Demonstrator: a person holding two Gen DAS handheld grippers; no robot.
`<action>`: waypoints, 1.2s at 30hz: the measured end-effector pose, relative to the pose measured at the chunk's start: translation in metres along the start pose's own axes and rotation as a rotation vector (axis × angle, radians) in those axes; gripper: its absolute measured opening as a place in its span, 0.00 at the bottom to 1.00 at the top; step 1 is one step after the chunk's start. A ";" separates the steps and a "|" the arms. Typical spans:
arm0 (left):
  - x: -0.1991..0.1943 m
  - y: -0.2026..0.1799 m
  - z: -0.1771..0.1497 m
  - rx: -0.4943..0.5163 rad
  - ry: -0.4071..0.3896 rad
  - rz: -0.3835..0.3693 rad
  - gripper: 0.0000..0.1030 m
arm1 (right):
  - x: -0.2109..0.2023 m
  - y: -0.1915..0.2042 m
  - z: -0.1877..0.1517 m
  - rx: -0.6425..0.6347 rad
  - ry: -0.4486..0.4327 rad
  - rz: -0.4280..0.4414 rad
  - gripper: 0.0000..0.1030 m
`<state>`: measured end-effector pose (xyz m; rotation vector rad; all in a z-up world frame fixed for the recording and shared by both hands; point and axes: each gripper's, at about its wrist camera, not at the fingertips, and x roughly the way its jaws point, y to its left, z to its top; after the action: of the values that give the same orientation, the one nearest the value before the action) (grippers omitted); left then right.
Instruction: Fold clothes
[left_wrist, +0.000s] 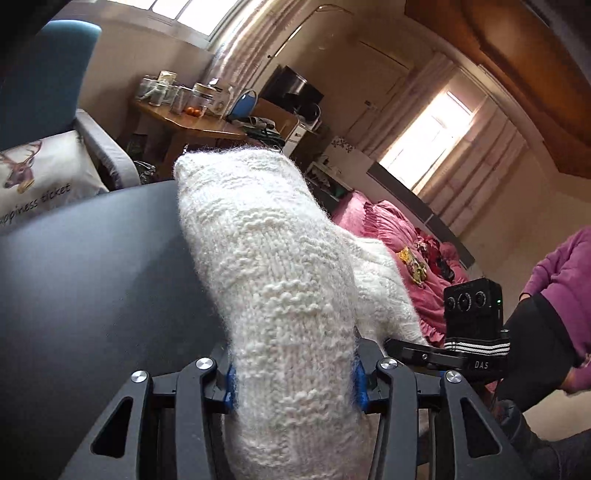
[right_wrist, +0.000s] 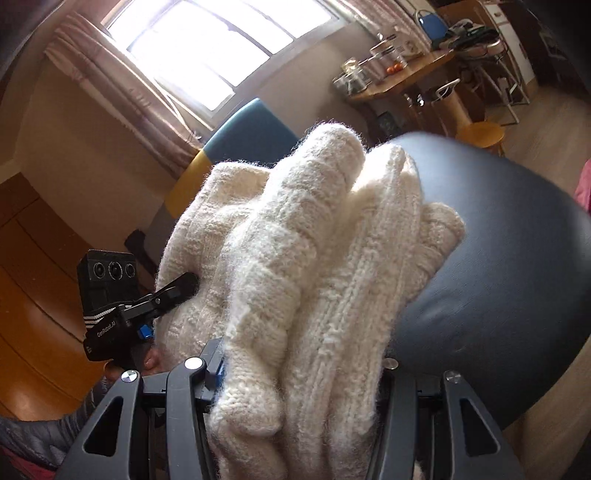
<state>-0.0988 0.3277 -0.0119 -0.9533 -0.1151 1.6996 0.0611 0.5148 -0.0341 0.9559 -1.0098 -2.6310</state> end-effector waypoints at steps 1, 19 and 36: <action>0.017 0.000 0.005 0.010 0.026 0.010 0.45 | -0.001 -0.007 0.004 0.001 -0.007 -0.034 0.49; 0.101 0.034 0.015 -0.089 0.159 0.166 0.74 | -0.013 -0.163 -0.004 0.202 -0.012 -0.117 0.60; 0.086 -0.019 -0.002 0.037 0.088 0.203 0.73 | 0.012 -0.091 -0.024 -0.269 0.129 -0.293 0.26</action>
<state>-0.0864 0.4066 -0.0488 -1.0389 0.0736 1.8353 0.0729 0.5663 -0.1130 1.2666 -0.5012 -2.7925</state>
